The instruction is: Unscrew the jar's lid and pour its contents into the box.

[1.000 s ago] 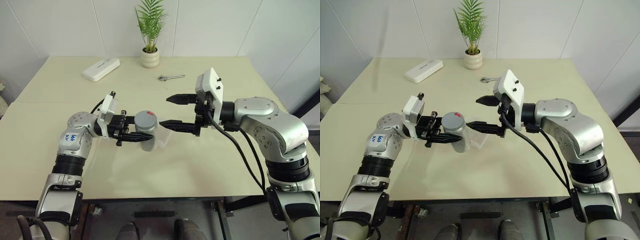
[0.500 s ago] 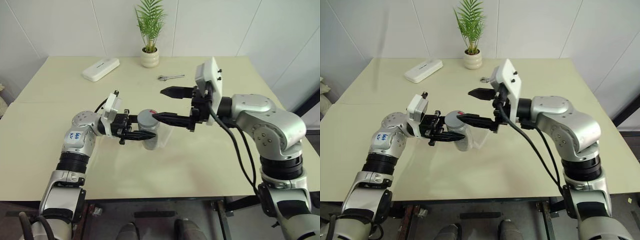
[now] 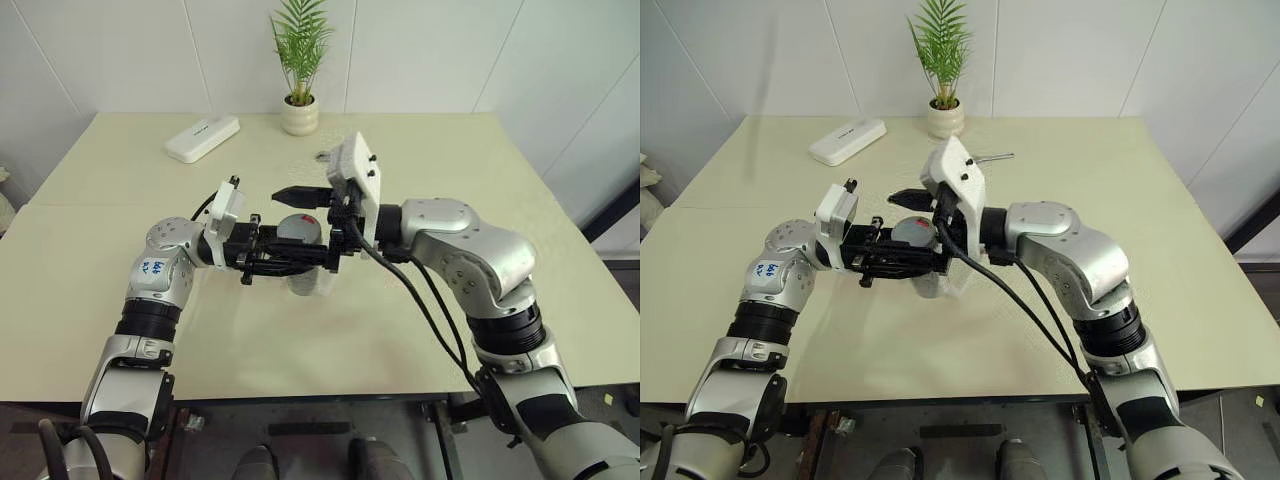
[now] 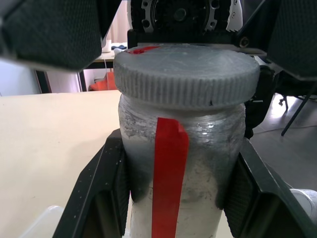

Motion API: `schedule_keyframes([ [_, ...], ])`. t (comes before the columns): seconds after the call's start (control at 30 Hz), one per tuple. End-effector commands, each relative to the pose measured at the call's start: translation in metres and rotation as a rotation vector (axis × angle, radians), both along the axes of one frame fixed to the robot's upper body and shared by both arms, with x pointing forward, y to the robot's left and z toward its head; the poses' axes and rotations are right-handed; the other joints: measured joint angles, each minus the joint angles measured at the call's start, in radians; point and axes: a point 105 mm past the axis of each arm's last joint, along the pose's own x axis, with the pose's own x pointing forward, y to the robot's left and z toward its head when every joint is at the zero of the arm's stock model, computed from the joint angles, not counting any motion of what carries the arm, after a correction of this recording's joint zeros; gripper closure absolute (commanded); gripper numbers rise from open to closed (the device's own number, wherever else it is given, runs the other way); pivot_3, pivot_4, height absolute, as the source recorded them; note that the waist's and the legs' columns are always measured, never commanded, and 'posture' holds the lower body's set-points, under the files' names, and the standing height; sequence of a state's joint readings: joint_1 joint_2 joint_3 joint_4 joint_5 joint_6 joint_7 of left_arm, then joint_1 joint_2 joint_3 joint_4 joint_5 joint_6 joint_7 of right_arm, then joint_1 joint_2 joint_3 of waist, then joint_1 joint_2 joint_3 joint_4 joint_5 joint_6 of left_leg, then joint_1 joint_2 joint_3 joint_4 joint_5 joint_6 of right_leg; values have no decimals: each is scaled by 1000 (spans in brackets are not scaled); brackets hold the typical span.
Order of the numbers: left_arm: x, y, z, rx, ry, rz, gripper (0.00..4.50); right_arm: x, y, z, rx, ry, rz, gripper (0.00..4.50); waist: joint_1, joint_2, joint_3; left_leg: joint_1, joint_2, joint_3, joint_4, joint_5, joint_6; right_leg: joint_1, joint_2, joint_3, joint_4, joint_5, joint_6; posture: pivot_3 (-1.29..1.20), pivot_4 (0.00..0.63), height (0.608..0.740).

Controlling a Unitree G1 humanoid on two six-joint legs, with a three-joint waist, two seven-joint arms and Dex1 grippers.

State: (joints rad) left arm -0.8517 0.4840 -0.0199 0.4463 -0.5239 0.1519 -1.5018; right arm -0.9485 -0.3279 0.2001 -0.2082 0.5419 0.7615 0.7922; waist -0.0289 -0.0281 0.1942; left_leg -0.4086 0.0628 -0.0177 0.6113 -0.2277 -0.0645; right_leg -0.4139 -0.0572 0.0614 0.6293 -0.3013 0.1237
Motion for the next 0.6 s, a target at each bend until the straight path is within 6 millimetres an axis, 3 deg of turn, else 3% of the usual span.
schedule_keyframes([
  [0.03,-11,-1,8,12,-55,-95,2499,-2,4,11,8,-71,8,277,-1,0,0,0,0,0,0,0,0,0,0,0,0,0,0,0,150,740],
  [0.4,-11,-1,8,10,-57,-95,2499,6,-2,9,-6,-84,-42,277,-1,0,0,0,0,0,0,0,0,0,0,0,0,0,0,0,150,740],
  [0.6,-11,-1,7,9,-55,-93,2499,8,-17,10,-26,-94,-88,277,0,0,0,0,0,0,0,0,0,0,0,0,0,0,0,0,150,740],
])
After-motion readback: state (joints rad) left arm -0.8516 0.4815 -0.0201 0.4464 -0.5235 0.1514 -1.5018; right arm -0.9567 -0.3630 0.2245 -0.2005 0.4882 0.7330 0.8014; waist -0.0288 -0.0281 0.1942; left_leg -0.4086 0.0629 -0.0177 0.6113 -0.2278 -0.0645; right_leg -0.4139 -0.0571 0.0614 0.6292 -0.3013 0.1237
